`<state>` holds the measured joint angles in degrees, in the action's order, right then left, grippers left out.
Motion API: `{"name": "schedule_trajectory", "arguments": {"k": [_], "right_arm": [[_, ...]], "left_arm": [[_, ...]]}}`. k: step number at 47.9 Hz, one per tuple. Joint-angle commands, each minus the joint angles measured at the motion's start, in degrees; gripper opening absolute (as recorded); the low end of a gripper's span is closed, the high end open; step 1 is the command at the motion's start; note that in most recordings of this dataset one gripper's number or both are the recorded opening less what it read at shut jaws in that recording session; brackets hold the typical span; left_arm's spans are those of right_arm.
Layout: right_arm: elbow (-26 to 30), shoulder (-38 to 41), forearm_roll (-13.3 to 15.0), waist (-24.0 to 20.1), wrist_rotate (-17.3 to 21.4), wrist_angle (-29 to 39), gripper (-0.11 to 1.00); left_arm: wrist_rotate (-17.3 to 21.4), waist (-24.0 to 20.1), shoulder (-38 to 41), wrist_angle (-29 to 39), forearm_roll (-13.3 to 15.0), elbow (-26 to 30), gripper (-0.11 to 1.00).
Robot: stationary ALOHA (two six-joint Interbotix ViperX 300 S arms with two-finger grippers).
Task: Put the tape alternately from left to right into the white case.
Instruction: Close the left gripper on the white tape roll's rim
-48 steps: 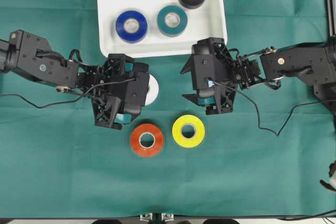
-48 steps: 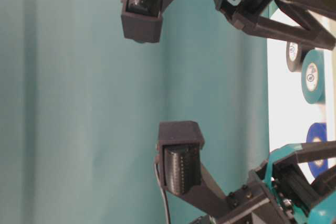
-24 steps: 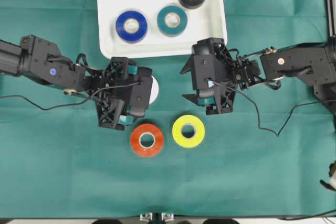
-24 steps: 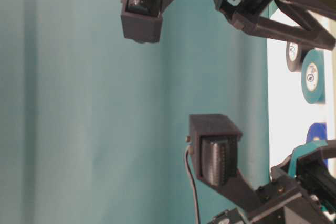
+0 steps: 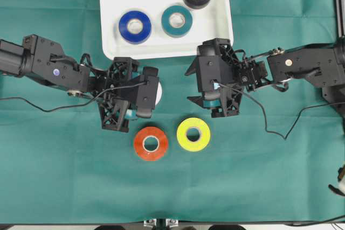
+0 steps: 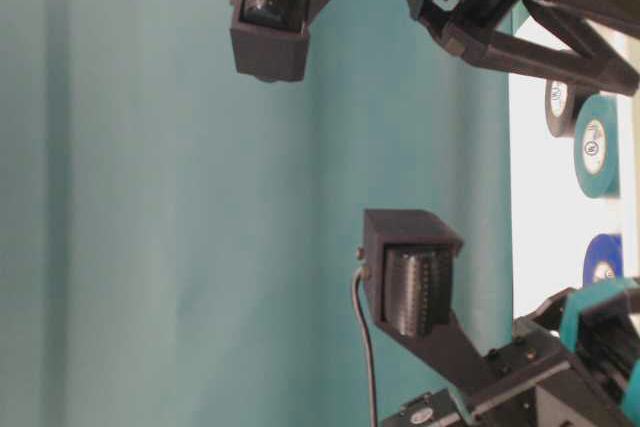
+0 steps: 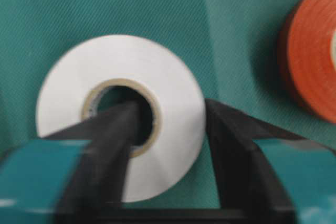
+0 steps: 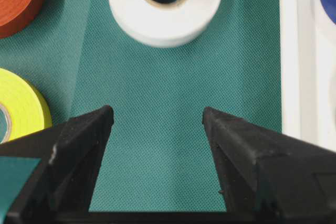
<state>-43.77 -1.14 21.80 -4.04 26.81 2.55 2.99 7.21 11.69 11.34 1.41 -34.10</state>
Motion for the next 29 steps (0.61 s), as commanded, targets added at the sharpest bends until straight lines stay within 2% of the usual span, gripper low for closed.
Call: {"name": "schedule_trajectory", "arguments": {"k": [1,3,16,29], "right_arm": [[0.53,-1.49,0.09,-0.09,0.09,-0.44,0.76],[0.53,-1.58,0.09,-0.09,0.09,-0.44,0.76],[0.53,-1.49,0.09,-0.09,0.09,-0.44,0.76],[0.53,-1.58,0.09,-0.09,0.09,-0.44,0.76]], "left_arm": [[-0.18,0.26,-1.76,0.00,0.09,0.70,0.00],[-0.18,0.26,-1.93,0.00,0.09,0.70,-0.03],[-0.18,0.79,-3.16,0.26,0.09,0.70,-0.03],[-0.18,1.85,-9.93,3.60,0.09,0.88,-0.03]]}}
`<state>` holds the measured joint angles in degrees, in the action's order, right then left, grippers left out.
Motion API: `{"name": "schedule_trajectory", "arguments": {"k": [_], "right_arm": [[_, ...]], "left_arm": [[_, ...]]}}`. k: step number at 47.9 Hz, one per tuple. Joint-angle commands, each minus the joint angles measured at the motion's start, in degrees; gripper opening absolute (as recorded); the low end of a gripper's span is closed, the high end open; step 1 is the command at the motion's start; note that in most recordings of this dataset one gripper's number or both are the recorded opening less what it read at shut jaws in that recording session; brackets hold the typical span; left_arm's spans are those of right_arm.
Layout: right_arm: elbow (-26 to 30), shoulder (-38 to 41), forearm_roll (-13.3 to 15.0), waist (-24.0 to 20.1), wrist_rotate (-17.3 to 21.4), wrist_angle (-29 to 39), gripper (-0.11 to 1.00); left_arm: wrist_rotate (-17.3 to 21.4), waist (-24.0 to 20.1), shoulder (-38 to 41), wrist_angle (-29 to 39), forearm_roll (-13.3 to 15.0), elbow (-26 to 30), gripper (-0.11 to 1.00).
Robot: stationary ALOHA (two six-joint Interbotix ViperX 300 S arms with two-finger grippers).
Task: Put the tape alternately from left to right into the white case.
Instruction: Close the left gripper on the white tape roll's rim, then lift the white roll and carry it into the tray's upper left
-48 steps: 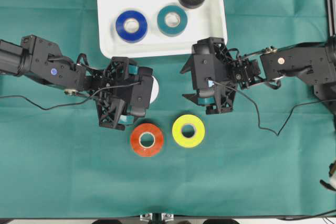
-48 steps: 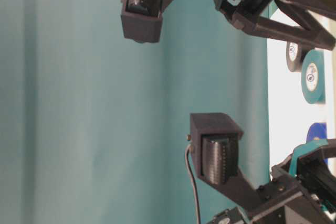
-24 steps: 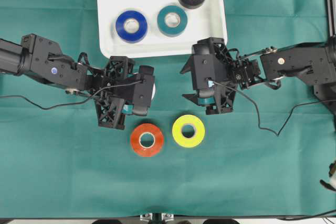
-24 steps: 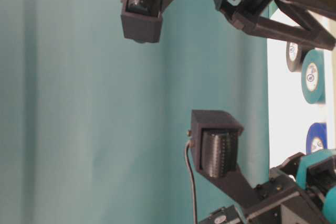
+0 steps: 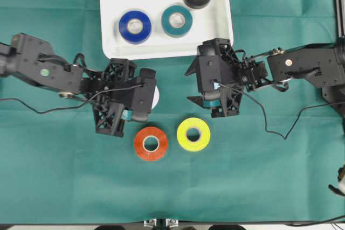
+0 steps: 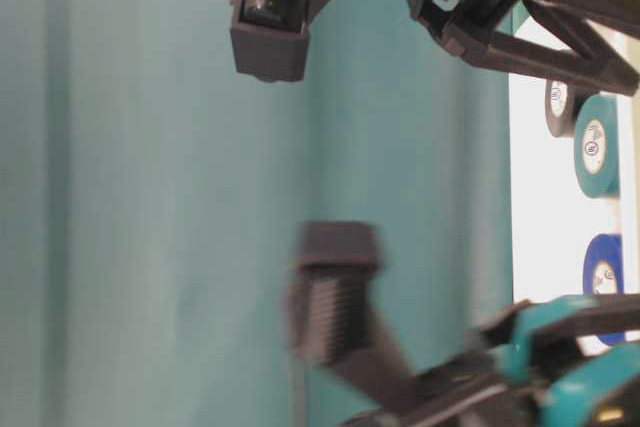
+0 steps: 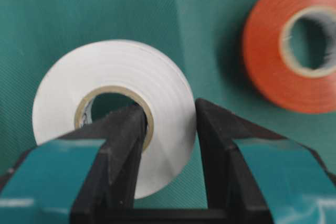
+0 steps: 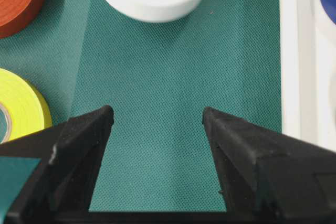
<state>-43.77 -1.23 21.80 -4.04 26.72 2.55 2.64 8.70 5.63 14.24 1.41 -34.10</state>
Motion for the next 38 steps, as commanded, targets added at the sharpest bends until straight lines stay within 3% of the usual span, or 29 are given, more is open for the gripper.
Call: {"name": "schedule_trajectory", "arguments": {"k": [1,20,31,38], "right_arm": [[0.53,-1.41,0.09,-0.09,0.18,-0.44,0.76],[0.53,-1.41,0.09,-0.18,0.18,-0.70,0.76],[0.53,-1.41,0.18,-0.18,0.18,-0.70,0.76],[0.53,-1.49,0.09,-0.09,0.18,-0.62,0.76]], "left_arm": [[0.18,0.35,-4.39,1.05,0.09,0.88,-0.03],[0.53,-0.88,-7.65,3.87,-0.09,0.53,-0.03],[1.23,-6.42,-8.09,3.96,-0.18,0.26,-0.03],[4.13,-10.99,-8.09,3.87,-0.18,0.00,-0.03]]}}
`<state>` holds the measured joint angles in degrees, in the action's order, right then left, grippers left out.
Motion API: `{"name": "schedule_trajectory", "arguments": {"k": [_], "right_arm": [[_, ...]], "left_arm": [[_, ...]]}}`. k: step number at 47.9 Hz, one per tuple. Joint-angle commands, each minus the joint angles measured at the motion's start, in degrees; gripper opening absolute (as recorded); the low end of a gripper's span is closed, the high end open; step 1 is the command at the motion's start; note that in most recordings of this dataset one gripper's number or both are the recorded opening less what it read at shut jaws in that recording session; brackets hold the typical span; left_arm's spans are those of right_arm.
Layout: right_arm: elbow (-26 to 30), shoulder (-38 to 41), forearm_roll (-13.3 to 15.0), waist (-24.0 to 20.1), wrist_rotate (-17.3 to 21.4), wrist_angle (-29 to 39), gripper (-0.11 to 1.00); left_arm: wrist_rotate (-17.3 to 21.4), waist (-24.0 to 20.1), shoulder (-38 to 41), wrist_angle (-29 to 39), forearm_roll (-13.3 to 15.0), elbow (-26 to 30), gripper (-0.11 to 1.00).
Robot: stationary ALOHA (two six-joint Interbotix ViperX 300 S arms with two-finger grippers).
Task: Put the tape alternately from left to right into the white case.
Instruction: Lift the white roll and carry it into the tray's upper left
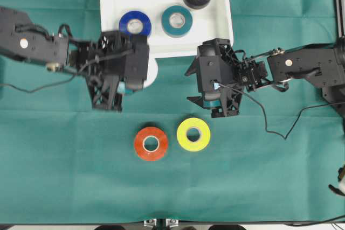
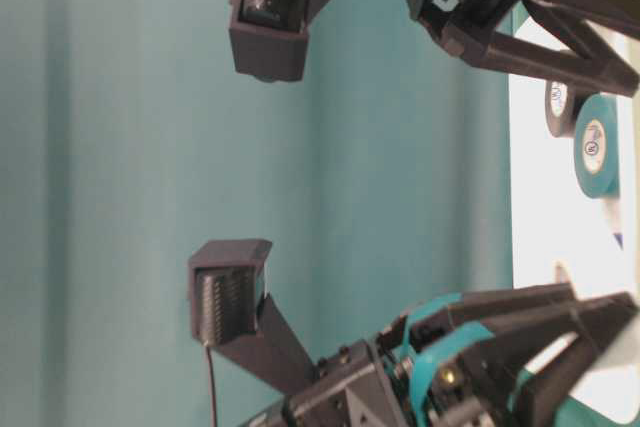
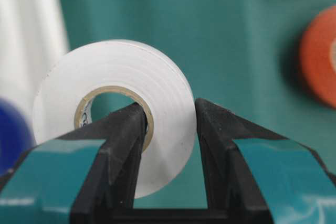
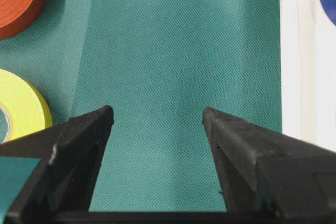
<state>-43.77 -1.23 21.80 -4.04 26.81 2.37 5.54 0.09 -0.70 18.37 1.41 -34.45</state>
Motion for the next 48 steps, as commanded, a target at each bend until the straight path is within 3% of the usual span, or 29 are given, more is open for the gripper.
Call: {"name": "schedule_trajectory", "arguments": {"k": [1,22,48], "right_arm": [[0.53,-1.41,0.09,-0.09,0.09,-0.53,0.76],[0.53,-1.41,0.09,-0.09,0.18,-1.05,0.76],[0.53,-1.41,0.09,-0.09,0.18,-1.05,0.76]], "left_arm": [[2.02,-3.34,-1.76,-0.26,-0.18,0.18,-0.03],[9.76,-15.91,-0.62,-2.46,-0.18,0.00,-0.03],[11.16,-23.55,4.57,-6.24,-0.18,0.26,-0.03]]}}
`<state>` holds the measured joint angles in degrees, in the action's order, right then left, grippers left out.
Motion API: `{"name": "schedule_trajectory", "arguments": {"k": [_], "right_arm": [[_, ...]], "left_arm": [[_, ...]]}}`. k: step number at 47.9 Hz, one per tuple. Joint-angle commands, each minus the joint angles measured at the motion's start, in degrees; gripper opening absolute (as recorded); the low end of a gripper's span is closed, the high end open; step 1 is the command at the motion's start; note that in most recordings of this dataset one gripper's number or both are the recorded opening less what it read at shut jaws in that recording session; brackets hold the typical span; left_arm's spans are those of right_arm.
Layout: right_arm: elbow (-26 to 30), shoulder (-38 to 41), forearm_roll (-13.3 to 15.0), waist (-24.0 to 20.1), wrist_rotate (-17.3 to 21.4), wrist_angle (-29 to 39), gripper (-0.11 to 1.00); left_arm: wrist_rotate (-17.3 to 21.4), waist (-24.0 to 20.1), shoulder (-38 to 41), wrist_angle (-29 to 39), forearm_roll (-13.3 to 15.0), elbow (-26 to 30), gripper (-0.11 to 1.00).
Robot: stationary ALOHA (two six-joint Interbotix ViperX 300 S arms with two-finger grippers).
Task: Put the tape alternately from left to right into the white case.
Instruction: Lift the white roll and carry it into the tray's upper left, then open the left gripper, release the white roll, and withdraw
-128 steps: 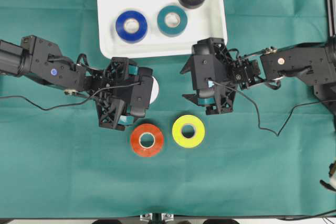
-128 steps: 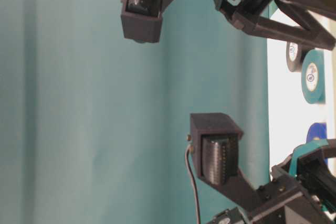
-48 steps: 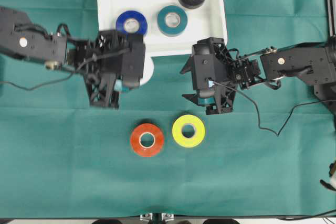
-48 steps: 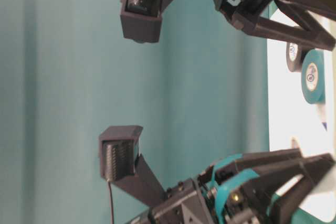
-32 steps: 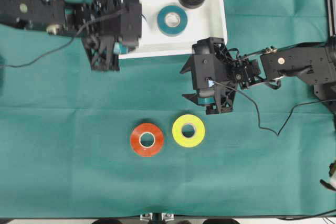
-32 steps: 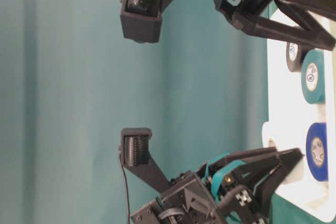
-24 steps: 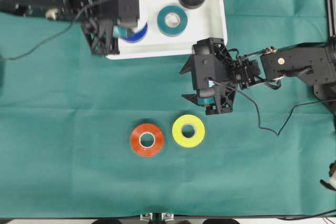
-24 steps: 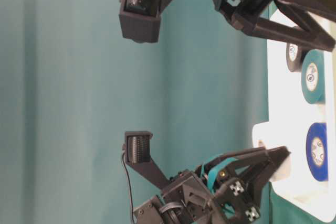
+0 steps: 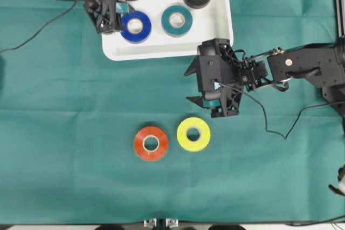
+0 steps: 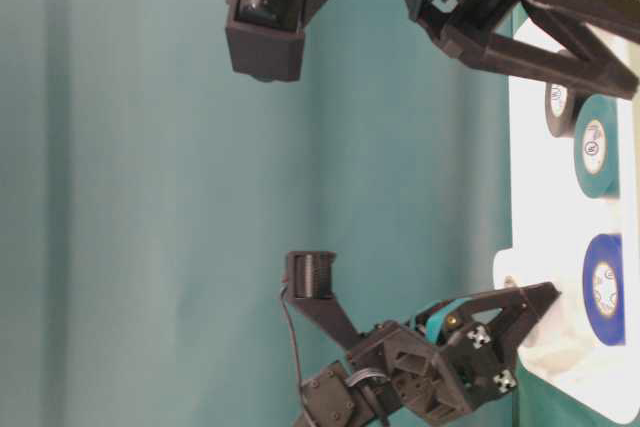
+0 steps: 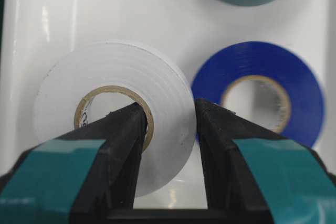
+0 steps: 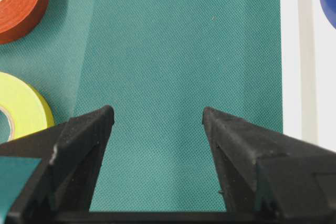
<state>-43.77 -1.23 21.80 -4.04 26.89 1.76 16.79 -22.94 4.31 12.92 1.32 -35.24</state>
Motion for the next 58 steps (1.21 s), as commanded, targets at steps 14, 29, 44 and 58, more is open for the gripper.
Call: {"name": "schedule_trajectory", "arguments": {"k": [14,29,44,58], "right_arm": [[0.44,-1.41,0.09,-0.09,0.00,-0.44,0.76],[0.53,-1.41,0.09,-0.09,0.09,-0.44,0.76],[0.44,-1.41,0.09,-0.09,0.00,-0.44,0.76],[0.44,-1.41,0.09,-0.18,0.09,-0.44,0.76]], "left_arm": [[-0.44,-0.70,0.09,-1.41,0.00,1.05,-0.03],[-0.53,-0.70,-0.62,-1.49,0.00,1.14,0.11],[-0.44,0.09,-2.37,-1.32,0.00,-0.35,0.51],[-0.53,1.05,-3.52,-1.32,0.00,-1.58,0.50]]}}
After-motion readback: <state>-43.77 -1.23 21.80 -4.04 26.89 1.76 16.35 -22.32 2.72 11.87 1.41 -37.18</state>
